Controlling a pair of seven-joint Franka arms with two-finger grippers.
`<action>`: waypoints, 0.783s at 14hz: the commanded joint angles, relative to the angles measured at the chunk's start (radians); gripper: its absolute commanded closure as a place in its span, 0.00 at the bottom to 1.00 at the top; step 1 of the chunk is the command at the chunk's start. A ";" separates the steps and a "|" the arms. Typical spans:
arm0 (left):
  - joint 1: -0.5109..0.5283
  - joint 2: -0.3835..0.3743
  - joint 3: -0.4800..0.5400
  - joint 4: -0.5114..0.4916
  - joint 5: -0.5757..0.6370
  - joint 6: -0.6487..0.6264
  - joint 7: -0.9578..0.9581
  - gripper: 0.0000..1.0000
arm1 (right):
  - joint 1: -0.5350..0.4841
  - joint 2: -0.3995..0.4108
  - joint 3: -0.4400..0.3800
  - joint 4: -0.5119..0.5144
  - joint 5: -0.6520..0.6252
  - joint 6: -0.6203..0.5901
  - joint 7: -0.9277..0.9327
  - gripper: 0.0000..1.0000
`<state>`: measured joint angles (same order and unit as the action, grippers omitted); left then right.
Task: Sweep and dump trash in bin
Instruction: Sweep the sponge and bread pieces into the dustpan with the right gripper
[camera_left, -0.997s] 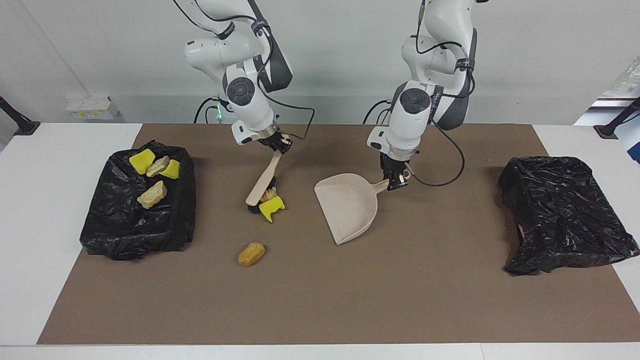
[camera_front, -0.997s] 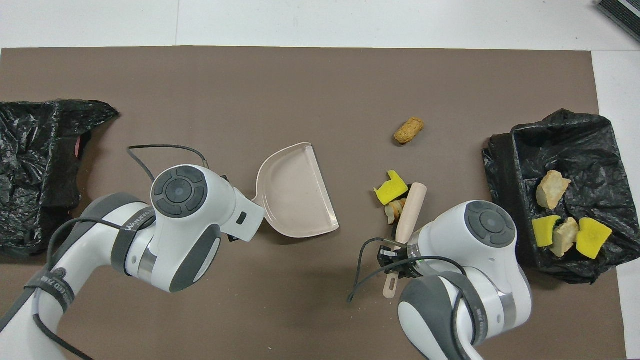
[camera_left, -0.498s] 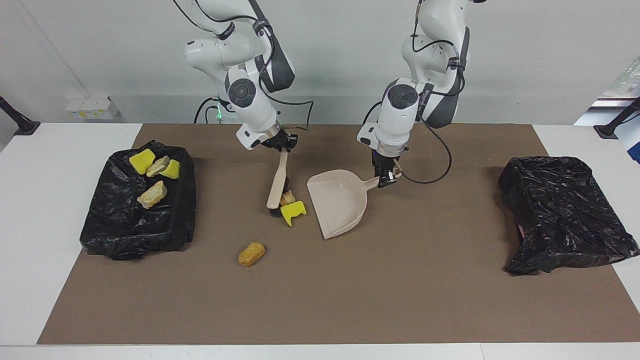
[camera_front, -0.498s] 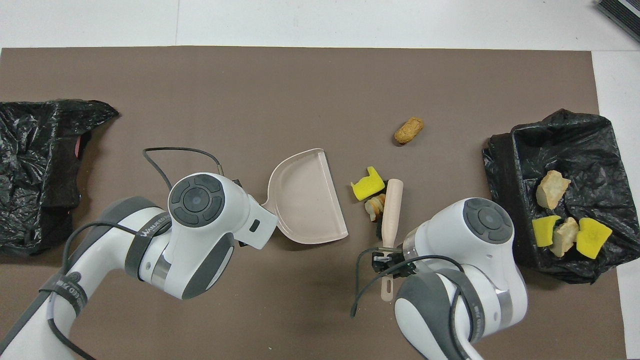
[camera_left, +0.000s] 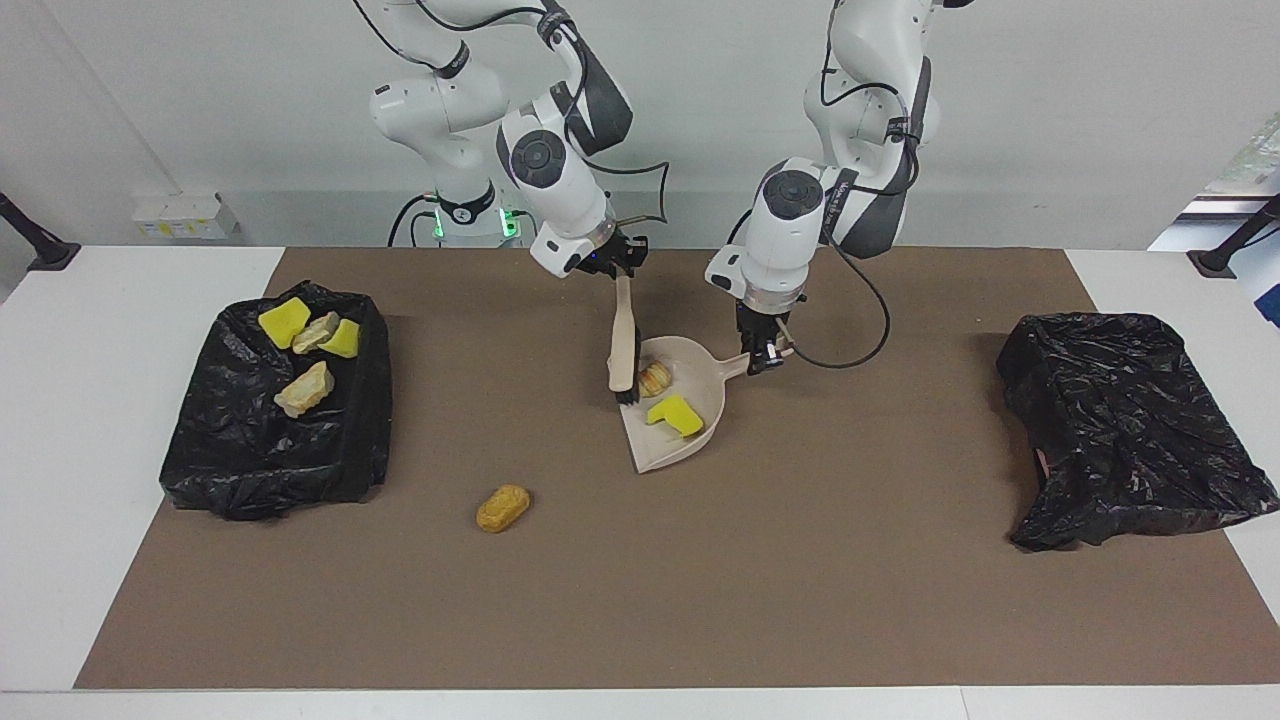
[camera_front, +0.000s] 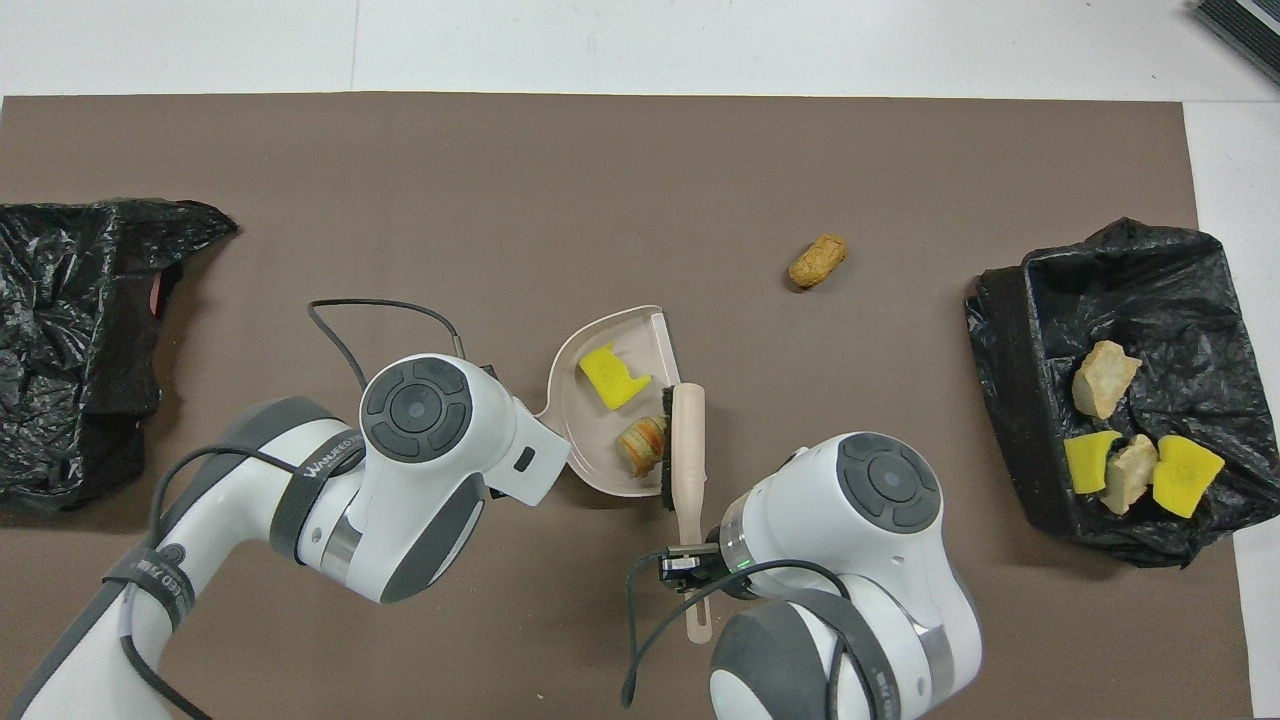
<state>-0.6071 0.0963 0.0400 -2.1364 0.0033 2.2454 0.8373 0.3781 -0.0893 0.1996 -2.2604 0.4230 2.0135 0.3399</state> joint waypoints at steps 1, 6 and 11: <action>-0.011 0.003 0.012 -0.013 0.006 0.040 0.002 1.00 | -0.013 0.023 -0.003 0.080 -0.127 -0.057 -0.038 1.00; -0.002 0.006 0.012 -0.008 0.001 0.043 -0.010 1.00 | -0.111 0.033 -0.008 0.094 -0.380 -0.102 -0.132 1.00; -0.002 0.006 0.012 -0.008 0.000 0.037 -0.055 1.00 | -0.261 0.094 -0.006 0.146 -0.587 -0.111 -0.229 1.00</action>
<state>-0.6071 0.1040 0.0447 -2.1365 0.0025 2.2609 0.8273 0.1579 -0.0419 0.1830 -2.1769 -0.1124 1.9174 0.1525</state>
